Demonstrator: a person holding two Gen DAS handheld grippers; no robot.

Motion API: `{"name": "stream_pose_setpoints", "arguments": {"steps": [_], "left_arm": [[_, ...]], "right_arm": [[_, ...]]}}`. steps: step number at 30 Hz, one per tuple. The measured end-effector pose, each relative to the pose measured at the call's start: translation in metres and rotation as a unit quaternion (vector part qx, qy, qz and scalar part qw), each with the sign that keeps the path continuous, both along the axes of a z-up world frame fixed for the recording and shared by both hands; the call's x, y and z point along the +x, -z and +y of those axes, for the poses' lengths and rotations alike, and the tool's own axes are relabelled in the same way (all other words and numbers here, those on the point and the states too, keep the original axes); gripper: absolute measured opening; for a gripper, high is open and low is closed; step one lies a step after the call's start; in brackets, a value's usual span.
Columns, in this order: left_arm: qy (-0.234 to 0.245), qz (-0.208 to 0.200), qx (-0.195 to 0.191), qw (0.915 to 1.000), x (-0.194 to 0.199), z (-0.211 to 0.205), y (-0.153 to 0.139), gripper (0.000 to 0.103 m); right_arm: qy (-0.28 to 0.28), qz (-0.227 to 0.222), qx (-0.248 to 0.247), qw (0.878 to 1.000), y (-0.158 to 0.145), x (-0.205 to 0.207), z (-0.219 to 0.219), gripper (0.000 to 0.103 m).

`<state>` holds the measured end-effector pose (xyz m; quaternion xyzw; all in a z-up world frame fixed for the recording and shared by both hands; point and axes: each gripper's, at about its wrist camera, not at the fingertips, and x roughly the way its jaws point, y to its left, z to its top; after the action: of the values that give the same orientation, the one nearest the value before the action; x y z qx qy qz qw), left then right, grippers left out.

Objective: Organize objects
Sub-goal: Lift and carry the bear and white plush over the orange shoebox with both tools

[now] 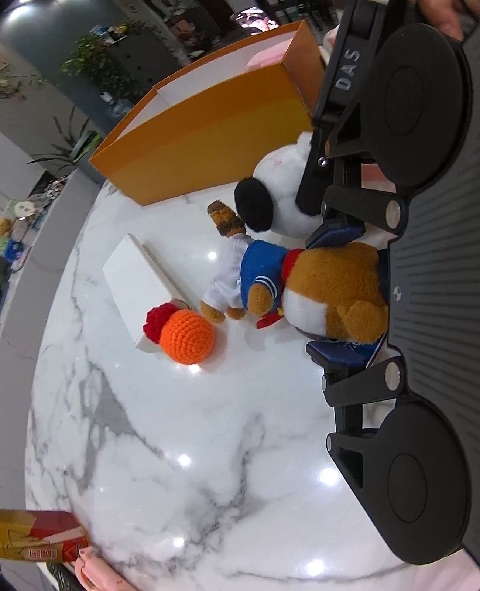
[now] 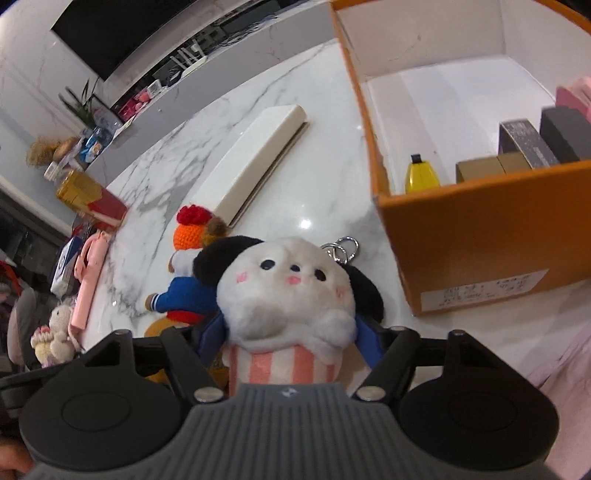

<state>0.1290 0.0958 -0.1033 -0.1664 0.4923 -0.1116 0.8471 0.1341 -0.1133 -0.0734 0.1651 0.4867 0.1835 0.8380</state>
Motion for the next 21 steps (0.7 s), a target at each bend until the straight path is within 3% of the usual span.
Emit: {"name": "stream_pose_setpoints", "arguments": {"steps": [5,9,15,21], "left_arm": [[-0.027,-0.006,0.005,0.9996,-0.011,0.002,-0.012,0.057],[-0.038,-0.036,-0.025,0.9983,-0.023,0.0,-0.044,0.056],[-0.021,-0.099,-0.032,0.9944,-0.025,-0.028,-0.103,0.057],[0.027,-0.13,-0.037,0.9905,-0.001,-0.077,-0.141,0.057]], "right_arm": [[-0.027,-0.013,0.009,1.0,-0.012,-0.01,0.0,0.068],[-0.042,-0.045,0.027,0.998,-0.038,-0.023,-0.009,0.068],[-0.041,-0.101,0.072,0.991,-0.085,-0.034,-0.04,0.068],[-0.015,-0.164,0.082,0.983,-0.129,-0.022,-0.085,0.068]]}}
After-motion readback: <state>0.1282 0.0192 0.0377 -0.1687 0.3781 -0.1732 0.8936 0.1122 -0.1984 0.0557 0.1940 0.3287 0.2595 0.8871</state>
